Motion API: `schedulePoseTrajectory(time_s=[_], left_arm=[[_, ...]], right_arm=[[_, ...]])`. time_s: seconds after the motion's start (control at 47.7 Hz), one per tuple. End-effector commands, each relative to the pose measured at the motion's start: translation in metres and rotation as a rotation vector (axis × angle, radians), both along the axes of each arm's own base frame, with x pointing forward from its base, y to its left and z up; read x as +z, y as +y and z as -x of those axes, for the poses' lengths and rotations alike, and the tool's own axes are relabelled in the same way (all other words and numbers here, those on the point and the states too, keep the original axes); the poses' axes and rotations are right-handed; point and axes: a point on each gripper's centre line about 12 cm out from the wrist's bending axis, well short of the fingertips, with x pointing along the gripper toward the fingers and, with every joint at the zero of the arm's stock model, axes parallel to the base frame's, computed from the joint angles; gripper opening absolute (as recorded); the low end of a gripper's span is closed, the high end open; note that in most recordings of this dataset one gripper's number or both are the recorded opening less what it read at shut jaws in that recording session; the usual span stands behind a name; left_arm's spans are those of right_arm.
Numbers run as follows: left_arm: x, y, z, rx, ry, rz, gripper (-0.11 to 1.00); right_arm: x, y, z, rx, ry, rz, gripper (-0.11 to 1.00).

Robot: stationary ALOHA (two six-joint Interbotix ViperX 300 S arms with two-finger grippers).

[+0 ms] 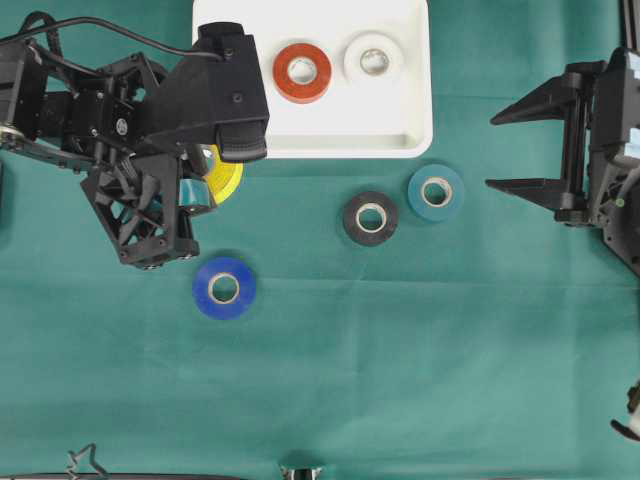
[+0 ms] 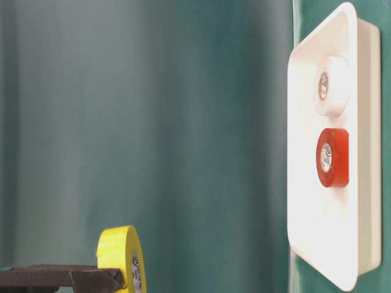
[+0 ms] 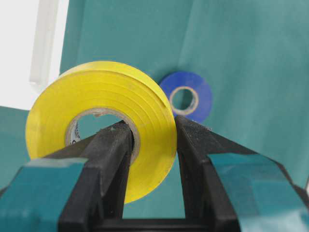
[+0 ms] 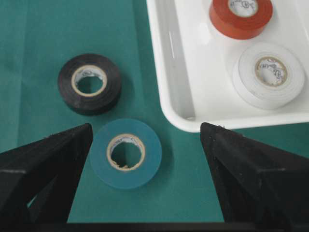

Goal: Pick up the tape from a random location and place it into the white case.
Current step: 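Lift the yellow roll and carry it with the left gripper toward the tray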

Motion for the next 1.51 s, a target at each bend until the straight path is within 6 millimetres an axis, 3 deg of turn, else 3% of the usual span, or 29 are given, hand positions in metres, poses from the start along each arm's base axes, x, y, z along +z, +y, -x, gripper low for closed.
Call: schedulePoseTrajectory(time_s=[0.0,0.356,0.985,1.3,1.488], left_arm=[[0.018,0.000,0.005,-0.001,-0.055,0.000,0.24],[0.017,0.011,0.004,0.025,-0.054,-0.022,0.24],[0.010,0.116,0.020,0.266,-0.003,-0.181,0.24],[0.006,0.121,0.017,0.267,0.001,-0.187,0.24],[-0.004,0.123,0.002,0.258,0.002,-0.186,0.24]], right_arm=[[0.010,0.000,-0.005,0.002,-0.030,0.005,0.89],[0.009,0.000,-0.004,0.002,-0.027,0.005,0.89],[0.010,-0.001,-0.004,0.001,-0.026,0.005,0.89],[0.010,-0.001,-0.005,0.001,-0.027,0.005,0.89],[0.010,-0.001,-0.004,0.001,-0.024,0.005,0.89]])
